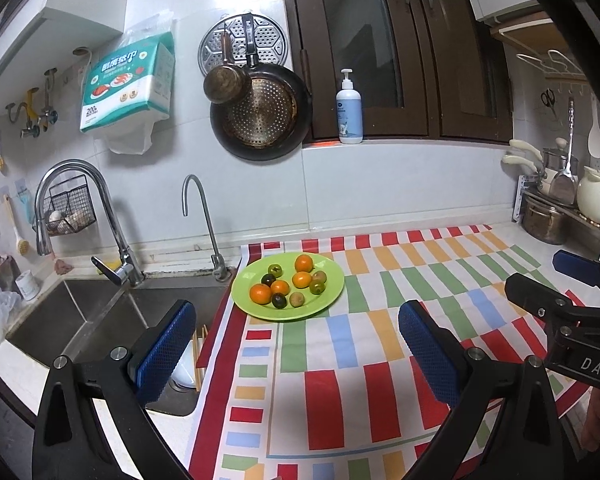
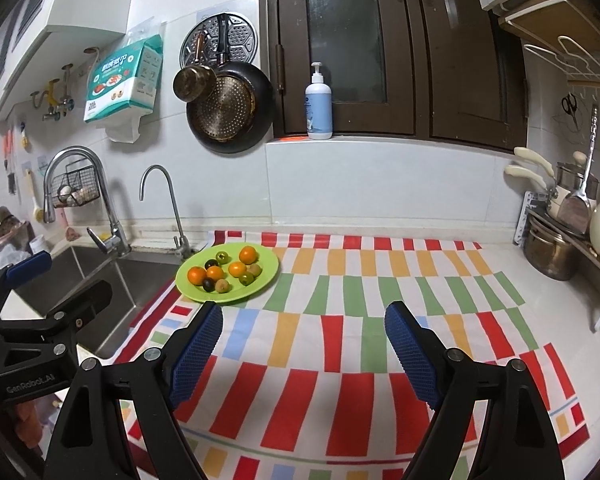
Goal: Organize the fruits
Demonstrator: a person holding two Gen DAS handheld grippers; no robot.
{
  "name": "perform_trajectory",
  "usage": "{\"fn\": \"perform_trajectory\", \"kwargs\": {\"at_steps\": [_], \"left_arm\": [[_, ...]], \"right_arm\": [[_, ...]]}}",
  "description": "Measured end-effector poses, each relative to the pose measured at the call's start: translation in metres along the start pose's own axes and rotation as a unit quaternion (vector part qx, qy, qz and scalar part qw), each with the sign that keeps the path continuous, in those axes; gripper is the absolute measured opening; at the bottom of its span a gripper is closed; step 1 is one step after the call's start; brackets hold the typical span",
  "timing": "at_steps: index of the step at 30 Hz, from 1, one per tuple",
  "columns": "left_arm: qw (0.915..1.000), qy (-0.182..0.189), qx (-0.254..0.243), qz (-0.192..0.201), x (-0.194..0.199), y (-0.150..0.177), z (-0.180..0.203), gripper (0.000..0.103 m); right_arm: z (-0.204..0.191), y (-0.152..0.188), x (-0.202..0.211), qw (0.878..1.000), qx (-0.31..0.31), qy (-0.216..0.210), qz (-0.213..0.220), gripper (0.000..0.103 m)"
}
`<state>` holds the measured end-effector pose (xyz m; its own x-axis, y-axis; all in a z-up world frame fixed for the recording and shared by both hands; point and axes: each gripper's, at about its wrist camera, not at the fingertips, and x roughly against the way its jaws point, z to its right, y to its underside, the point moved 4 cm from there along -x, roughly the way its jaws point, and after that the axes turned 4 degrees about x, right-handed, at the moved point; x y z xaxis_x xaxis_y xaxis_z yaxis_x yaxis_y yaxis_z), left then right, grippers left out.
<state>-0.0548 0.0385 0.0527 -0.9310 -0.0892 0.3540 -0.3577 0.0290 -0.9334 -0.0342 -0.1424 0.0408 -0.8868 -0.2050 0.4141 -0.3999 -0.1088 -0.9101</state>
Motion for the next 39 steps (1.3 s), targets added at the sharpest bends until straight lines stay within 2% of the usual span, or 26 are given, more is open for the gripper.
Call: {"fn": "perform_trajectory", "kwargs": {"at_steps": [39], "left_arm": [[1.0000, 0.003, 0.001, 0.007, 0.020, 0.002, 0.008, 0.103]], "right_arm": [[0.001, 0.006, 0.018, 1.000, 0.005, -0.003, 0.011, 0.084]]}}
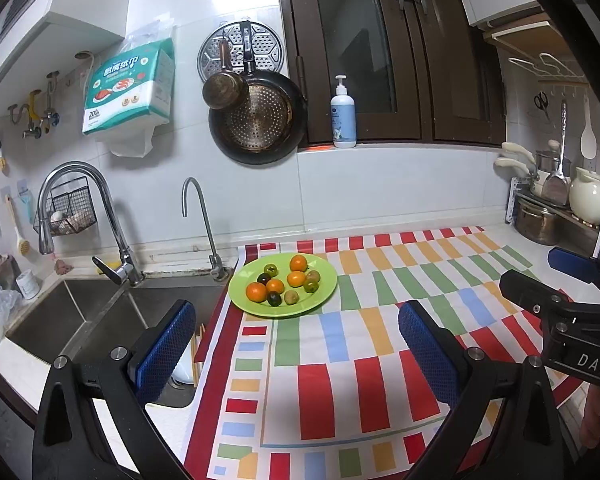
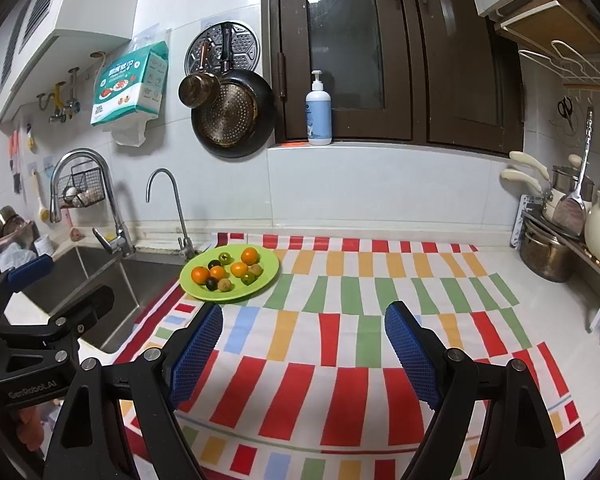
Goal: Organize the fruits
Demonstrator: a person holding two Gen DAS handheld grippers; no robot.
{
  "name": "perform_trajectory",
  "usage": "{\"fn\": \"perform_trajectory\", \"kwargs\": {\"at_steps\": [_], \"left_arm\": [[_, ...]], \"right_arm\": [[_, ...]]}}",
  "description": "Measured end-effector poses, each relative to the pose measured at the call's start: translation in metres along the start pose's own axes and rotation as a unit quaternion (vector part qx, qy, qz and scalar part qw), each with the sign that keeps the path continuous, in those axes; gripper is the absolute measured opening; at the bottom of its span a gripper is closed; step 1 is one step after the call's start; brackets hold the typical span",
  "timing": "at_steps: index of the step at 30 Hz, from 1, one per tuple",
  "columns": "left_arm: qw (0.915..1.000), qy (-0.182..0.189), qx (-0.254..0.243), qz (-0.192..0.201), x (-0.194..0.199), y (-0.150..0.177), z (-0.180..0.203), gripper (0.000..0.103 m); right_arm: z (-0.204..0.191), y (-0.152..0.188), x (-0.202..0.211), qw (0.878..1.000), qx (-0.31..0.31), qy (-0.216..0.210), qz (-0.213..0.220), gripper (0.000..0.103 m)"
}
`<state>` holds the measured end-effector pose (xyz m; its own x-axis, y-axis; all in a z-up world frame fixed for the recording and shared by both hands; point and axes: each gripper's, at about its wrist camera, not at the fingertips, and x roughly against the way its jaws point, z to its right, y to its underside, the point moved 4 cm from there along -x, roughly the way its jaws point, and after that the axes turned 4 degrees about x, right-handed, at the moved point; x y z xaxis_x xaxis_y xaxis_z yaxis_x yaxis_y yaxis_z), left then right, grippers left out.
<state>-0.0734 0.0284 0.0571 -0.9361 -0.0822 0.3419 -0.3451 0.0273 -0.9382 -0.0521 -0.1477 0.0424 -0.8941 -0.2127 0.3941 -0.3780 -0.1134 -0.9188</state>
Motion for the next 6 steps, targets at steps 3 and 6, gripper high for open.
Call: {"fn": "perform_trajectory", "kwargs": {"at_steps": [3, 6], "left_arm": [[1.0000, 0.001, 0.000, -0.001, 0.0000, 0.0002, 0.0002, 0.103], [1.0000, 0.001, 0.000, -0.003, -0.0008, -0.0001, 0.0011, 0.103]], "right_arm": [[0.0000, 0.0003, -0.0001, 1.000, -0.001, -0.001, -0.001, 0.084], [0.0000, 0.0001, 0.0000, 1.000, 0.000, 0.000, -0.001, 0.084]]}}
